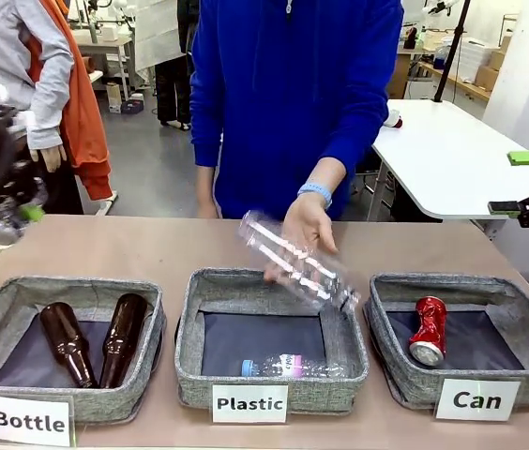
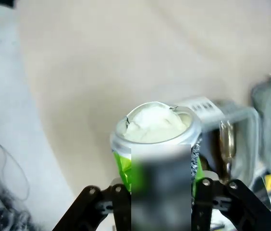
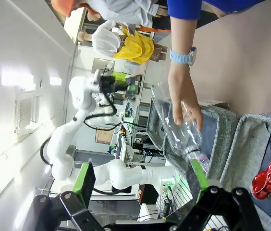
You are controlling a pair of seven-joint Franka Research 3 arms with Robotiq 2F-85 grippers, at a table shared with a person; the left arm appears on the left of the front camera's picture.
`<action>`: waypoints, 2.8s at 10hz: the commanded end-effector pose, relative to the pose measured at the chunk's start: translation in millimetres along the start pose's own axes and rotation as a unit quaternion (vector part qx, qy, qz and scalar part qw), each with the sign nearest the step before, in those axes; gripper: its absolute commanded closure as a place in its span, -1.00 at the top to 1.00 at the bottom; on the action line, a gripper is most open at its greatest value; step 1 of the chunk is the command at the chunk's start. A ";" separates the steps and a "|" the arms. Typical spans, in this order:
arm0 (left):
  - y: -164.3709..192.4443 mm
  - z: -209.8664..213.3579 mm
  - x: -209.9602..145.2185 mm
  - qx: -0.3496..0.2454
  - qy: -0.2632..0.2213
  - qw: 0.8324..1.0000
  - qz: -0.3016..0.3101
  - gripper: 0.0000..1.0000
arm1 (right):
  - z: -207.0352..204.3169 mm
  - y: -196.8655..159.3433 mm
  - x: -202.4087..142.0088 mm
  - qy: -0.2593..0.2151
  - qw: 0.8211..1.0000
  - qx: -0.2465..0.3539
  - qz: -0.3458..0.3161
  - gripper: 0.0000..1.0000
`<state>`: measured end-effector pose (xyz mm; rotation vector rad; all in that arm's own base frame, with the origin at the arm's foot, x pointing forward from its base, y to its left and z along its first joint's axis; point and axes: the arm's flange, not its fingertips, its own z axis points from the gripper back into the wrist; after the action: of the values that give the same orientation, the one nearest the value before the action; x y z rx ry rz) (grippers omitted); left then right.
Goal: Sort the can waste into the basket.
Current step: Pick up the can waste from the table and place it in the right Fabric basket.
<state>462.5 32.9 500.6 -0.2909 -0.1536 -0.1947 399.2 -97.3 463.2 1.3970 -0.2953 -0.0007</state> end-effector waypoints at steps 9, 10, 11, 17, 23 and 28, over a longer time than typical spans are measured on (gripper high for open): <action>-10.5 20.3 -143.5 -0.031 -0.030 0.991 -0.124 -0.12 | 2.6 1.1 -1.0 0.009 1.000 -0.003 0.011 1.00; -33.2 -4.2 -125.9 0.009 -0.027 0.992 -0.126 -0.12 | -0.2 0.0 -0.1 0.000 1.000 0.000 0.000 1.00; -76.6 -9.7 -96.0 -0.009 -0.049 0.980 -0.191 -0.12 | 27.0 37.0 -11.2 -0.022 0.998 -0.060 0.022 1.00; -398.9 -63.5 23.8 -0.061 -0.166 0.801 -0.572 -0.12 | 141.1 62.8 -98.5 0.010 0.936 -0.351 0.001 1.00; -613.4 -153.7 7.9 -0.078 -0.148 0.714 -0.680 -0.12 | 173.9 30.8 -124.3 0.028 0.927 -0.375 -0.018 1.00; -662.3 -228.3 26.2 -0.102 -0.083 0.739 -0.660 -0.12 | 173.0 40.5 -119.4 0.013 0.935 -0.354 -0.026 1.00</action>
<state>374.9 -639.8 456.2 -0.3802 -0.5268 -1.6386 240.2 -236.4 499.9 0.6758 -0.1952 -0.1149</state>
